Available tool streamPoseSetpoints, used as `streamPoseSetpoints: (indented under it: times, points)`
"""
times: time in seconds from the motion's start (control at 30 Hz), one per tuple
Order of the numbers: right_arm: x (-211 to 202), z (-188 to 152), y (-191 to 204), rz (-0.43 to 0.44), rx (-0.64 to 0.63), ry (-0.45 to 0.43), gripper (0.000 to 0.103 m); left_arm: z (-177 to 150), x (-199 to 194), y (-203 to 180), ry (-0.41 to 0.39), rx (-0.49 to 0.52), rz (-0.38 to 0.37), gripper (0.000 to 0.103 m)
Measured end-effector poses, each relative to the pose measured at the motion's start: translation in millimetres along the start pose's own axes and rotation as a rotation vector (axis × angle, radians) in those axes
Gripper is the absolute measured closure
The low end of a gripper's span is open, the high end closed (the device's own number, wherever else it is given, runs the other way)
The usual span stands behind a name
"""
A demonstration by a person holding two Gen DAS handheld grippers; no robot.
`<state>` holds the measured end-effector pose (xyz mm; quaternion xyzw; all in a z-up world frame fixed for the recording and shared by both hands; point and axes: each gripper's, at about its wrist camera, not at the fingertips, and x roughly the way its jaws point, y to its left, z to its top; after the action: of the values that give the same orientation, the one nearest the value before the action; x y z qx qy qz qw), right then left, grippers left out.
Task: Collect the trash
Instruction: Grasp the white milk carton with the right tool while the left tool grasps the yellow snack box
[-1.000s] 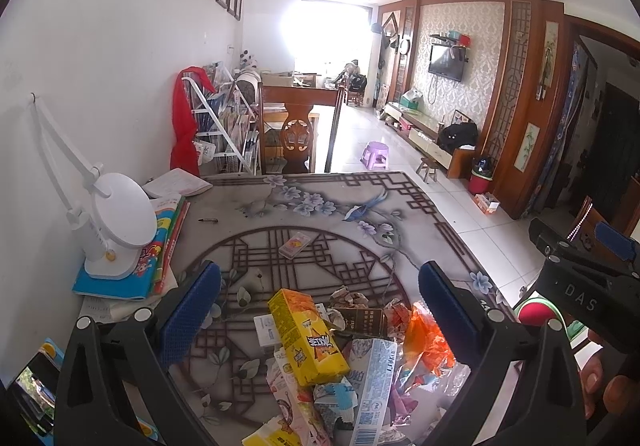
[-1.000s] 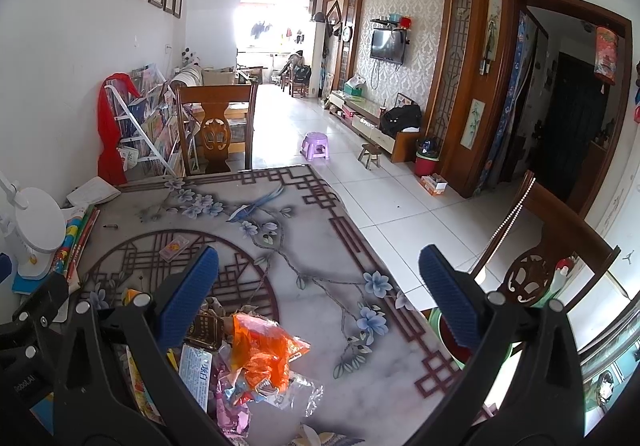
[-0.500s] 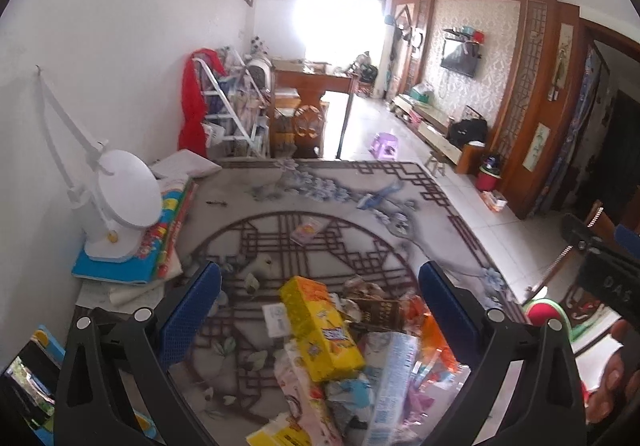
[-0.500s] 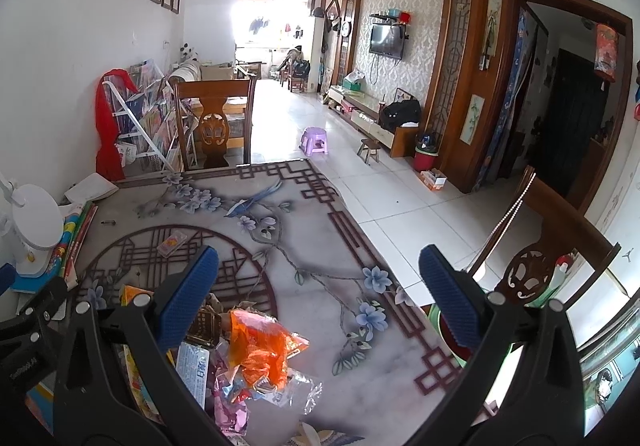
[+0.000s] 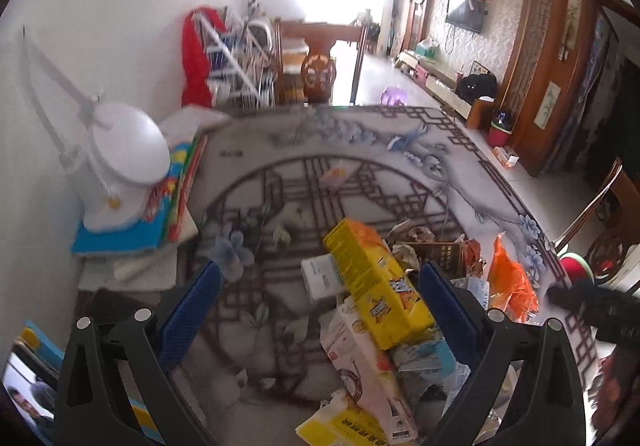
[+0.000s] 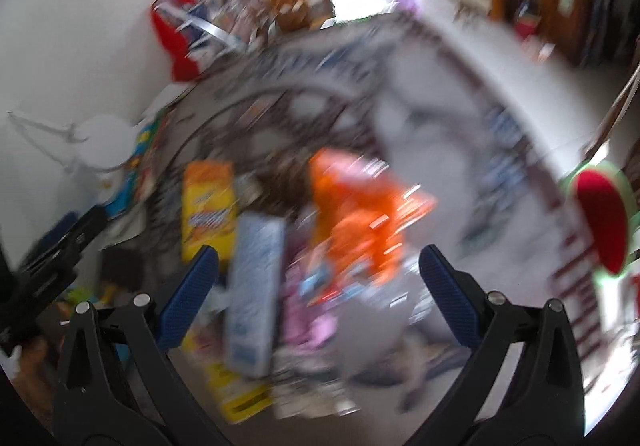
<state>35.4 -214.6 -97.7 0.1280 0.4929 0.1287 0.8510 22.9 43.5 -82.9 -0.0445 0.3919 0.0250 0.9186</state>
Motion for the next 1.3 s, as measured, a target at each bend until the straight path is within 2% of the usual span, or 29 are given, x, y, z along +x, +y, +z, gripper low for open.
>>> streamPoseSetpoints:
  times: [0.03,0.07,0.1,0.2,0.27,0.5,0.63,0.77,0.8,0.83,0.87,0.9,0.93,0.97,1.07,1.2,1.3]
  points:
    - [6.5,-3.3,7.2,0.018,-0.009,0.013,0.005,0.0,4.3,2.5,0.01,-0.011,-0.005,0.009]
    - [13.2,-6.4,14.2,0.015,-0.023,0.024,0.011,0.5,9.2,4.0,0.02,-0.017,-0.014,0.01]
    - [21.9,-9.7,20.9,0.013,-0.037,0.044,0.024,1.4,15.0,4.6,0.029,-0.022,-0.025,0.014]
    - [41.8,-15.3,24.1,0.062,0.0,0.114,0.047,9.2,39.5,2.0,0.08,-0.029,-0.07,0.018]
    - [53.1,-18.3,20.9,0.074,0.012,0.145,0.051,15.8,58.4,-1.1,0.108,-0.031,-0.094,0.018]
    - [65.5,-20.7,23.2,0.078,0.038,0.156,0.05,29.6,124.3,-7.9,0.23,-0.033,-0.12,0.018]
    - [70.8,-13.4,26.9,0.072,0.038,0.155,0.05,28.9,151.5,-1.2,0.305,-0.074,-0.126,0.018]
    - [73.2,-10.2,35.9,0.033,0.01,0.145,0.033,26.1,162.6,7.9,0.329,-0.114,-0.153,0.017]
    - [76.7,-9.9,37.0,0.012,0.002,0.154,0.033,26.0,163.8,8.9,0.335,-0.123,-0.163,0.018]
    - [80.8,-10.3,36.8,-0.001,0.0,0.167,0.033,25.8,165.5,8.5,0.338,-0.127,-0.175,0.019]
    - [85.9,-10.9,35.4,-0.007,0.005,0.186,0.037,26.0,165.4,7.9,0.337,-0.127,-0.191,0.027]
    - [87.5,-12.2,33.5,-0.002,0.011,0.194,0.054,26.0,165.1,6.6,0.335,-0.126,-0.21,0.038]
    - [89.4,-12.9,32.0,0.008,0.018,0.204,0.064,26.8,164.4,4.5,0.329,-0.123,-0.228,0.046]
    - [89.6,-13.0,30.8,0.018,0.024,0.205,0.066,27.6,163.7,3.5,0.326,-0.119,-0.237,0.057]
    - [75.1,-8.9,35.0,0.067,-0.002,0.155,0.067,31.4,155.8,4.3,0.302,-0.13,-0.256,0.06]
    - [45.4,-2.0,38.6,0.136,-0.013,0.081,0.067,39.7,119.4,8.2,0.204,-0.143,-0.272,0.062]
    - [17.5,7.9,36.6,0.147,-0.02,-0.013,0.067,47.9,82.4,0.5,0.117,-0.091,-0.251,0.064]
